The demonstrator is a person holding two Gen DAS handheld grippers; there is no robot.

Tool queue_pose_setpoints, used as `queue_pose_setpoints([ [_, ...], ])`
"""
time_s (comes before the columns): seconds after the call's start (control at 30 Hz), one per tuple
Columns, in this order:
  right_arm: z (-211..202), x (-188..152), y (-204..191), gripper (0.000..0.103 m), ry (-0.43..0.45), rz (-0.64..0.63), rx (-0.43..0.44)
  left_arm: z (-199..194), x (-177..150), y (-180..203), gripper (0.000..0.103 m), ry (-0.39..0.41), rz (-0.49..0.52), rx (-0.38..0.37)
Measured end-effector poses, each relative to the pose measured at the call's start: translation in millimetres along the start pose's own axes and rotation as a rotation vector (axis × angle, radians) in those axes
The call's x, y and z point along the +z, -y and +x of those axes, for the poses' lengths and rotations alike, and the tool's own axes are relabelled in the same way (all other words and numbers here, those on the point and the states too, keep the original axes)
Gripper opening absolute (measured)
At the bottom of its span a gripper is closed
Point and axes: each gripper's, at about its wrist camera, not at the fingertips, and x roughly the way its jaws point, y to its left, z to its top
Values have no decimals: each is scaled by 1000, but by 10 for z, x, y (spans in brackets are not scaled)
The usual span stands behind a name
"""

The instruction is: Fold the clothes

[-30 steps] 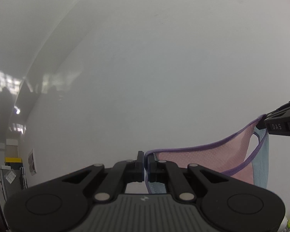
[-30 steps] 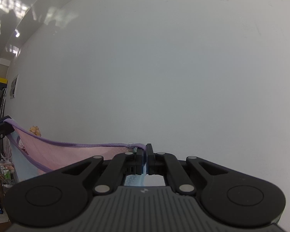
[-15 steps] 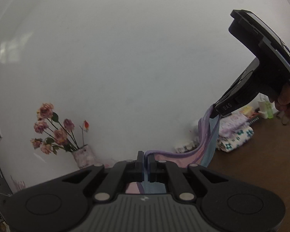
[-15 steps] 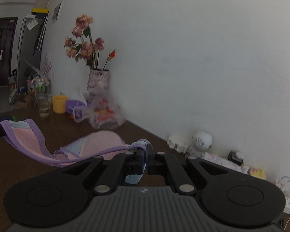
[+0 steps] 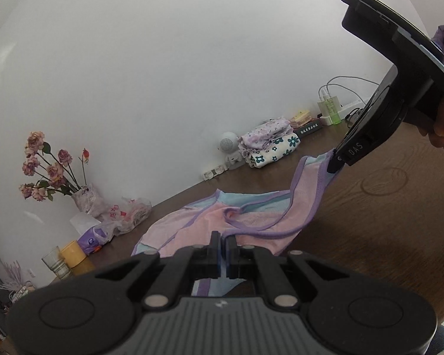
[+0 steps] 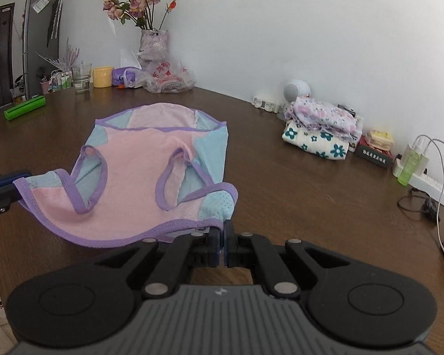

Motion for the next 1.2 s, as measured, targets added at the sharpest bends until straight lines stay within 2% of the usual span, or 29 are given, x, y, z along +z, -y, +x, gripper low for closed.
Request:
queue_pose_setpoints([
  [0.07,18,-90,-16,1,-17,6,-6,-17,-28,30,6,-25,5,-24],
  [0.17,9,-229,-25,2,-50,8,-12,-109,-99,57,9,-58,0,-129],
  [0.27,-29,-355,-32,5,-103,7,-6,-216,-167,57,28,-89,-12,-244],
  [0.3,-64,-388,-23,9,-123,10,-1,-247,-169,-2,39,-98,-26,-282],
  [0.33,-105,-422,-13,15,-141,13,7,-278,-171,-61,42,-107,-41,-319],
  [0.43,-285,-478,63,23,-178,56,58,-313,-139,-317,46,-136,-120,-411],
  [0.57,-416,-349,198,28,-146,142,120,-126,3,-586,55,-158,-167,-441],
  [0.7,-231,-110,225,36,-123,113,114,155,120,-633,55,-200,-155,-459],
  [0.8,40,-5,236,38,-170,95,99,401,115,-642,54,-279,-188,-522],
  [0.87,208,44,277,42,-205,104,82,531,67,-701,54,-324,-244,-564],
  [0.97,328,31,355,42,-251,161,106,687,5,-798,54,-374,-323,-621],
  [1.07,408,10,417,41,-285,218,154,762,-2,-816,52,-395,-338,-654],
  [1.1,414,6,405,35,-287,208,157,781,1,-813,51,-402,-339,-668],
  [1.13,420,2,394,21,-289,199,159,798,4,-808,39,-409,-335,-680],
  [1.17,411,-1,368,15,-287,172,147,806,6,-797,27,-415,-320,-685],
  [1.2,389,-7,357,10,-281,160,147,805,4,-785,4,-420,-301,-686],
])
